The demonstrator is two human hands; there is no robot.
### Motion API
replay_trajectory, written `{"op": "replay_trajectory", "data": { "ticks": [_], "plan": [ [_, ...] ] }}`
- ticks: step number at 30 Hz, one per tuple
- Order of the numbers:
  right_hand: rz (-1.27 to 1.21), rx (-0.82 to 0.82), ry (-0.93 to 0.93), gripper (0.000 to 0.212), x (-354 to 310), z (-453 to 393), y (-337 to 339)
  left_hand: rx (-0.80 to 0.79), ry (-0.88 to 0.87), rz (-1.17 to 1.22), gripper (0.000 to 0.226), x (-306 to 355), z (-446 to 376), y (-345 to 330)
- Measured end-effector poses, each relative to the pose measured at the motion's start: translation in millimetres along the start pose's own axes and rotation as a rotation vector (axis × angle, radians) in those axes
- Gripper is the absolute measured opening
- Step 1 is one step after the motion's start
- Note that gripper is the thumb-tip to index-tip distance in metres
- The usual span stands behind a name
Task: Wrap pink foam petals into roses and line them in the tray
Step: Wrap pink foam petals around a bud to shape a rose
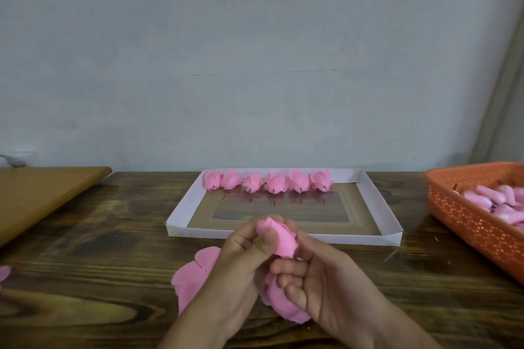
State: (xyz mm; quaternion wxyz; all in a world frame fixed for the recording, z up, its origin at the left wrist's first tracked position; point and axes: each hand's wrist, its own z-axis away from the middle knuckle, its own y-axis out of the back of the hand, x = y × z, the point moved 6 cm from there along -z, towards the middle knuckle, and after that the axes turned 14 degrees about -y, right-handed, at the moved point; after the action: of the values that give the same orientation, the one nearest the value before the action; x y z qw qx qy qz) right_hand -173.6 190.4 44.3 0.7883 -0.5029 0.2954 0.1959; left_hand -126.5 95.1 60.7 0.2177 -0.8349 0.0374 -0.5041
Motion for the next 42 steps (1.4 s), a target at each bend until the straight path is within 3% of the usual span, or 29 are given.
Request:
{"op": "replay_trajectory", "data": {
  "ticks": [2, 4, 7, 9, 12, 17, 21, 25, 28, 31, 36, 42],
  "plan": [
    [0.067, 0.165, 0.028, 0.031, -8.0, -0.1, 13.4, 0.104, -0.041, 0.036, 0.049, 1.9, -4.0, 10.2],
    [0.18, 0.433, 0.148, 0.022, -25.8, 6.7, 37.0, 0.228, -0.1, 0.088, 0.026, 5.8, -8.4, 21.6],
    [0.654, 0.932, 0.398, 0.011, -60.1, 30.9, 67.3, 0.301, -0.148, 0.098, 0.021, 8.8, -11.4, 29.1],
    [0.904, 1.072, 0.46, 0.013, -69.9, 35.5, 73.0, 0.311, -0.132, 0.082, 0.022, 6.1, -10.6, 28.8],
    [1.087, 1.075, 0.43, 0.012, -65.8, 25.5, 76.6, 0.32, -0.091, 0.086, 0.022, 0.3, -8.7, 27.7],
    [1.413, 0.894, 0.363, 0.039, -47.3, 6.9, 65.6, 0.303, -0.06, 0.08, 0.023, -2.0, -7.5, 24.6],
    [1.465, 0.863, 0.418, 0.034, -40.1, 1.1, 58.5, 0.235, -0.081, 0.056, 0.052, -1.2, -8.3, 21.5],
    [1.494, 0.876, 0.504, 0.025, -37.8, 0.9, 49.7, 0.232, -0.064, 0.069, 0.045, -1.7, -6.1, 19.8],
    [1.522, 0.905, 0.518, 0.024, -36.3, 1.0, 49.5, 0.244, -0.051, 0.074, 0.024, -2.1, -4.8, 18.0],
    [1.445, 0.891, 0.531, 0.011, -34.4, 2.7, 49.0, 0.239, -0.043, 0.069, 0.021, -3.3, -4.6, 17.2],
    [1.435, 0.849, 0.511, 0.013, -33.9, 1.6, 47.5, 0.207, -0.025, 0.087, 0.054, -4.9, -4.7, 15.6],
    [1.379, 0.907, 0.584, 0.007, -35.2, 2.4, 52.5, 0.183, -0.028, 0.091, 0.057, -4.6, -4.5, 15.1]
  ]
}}
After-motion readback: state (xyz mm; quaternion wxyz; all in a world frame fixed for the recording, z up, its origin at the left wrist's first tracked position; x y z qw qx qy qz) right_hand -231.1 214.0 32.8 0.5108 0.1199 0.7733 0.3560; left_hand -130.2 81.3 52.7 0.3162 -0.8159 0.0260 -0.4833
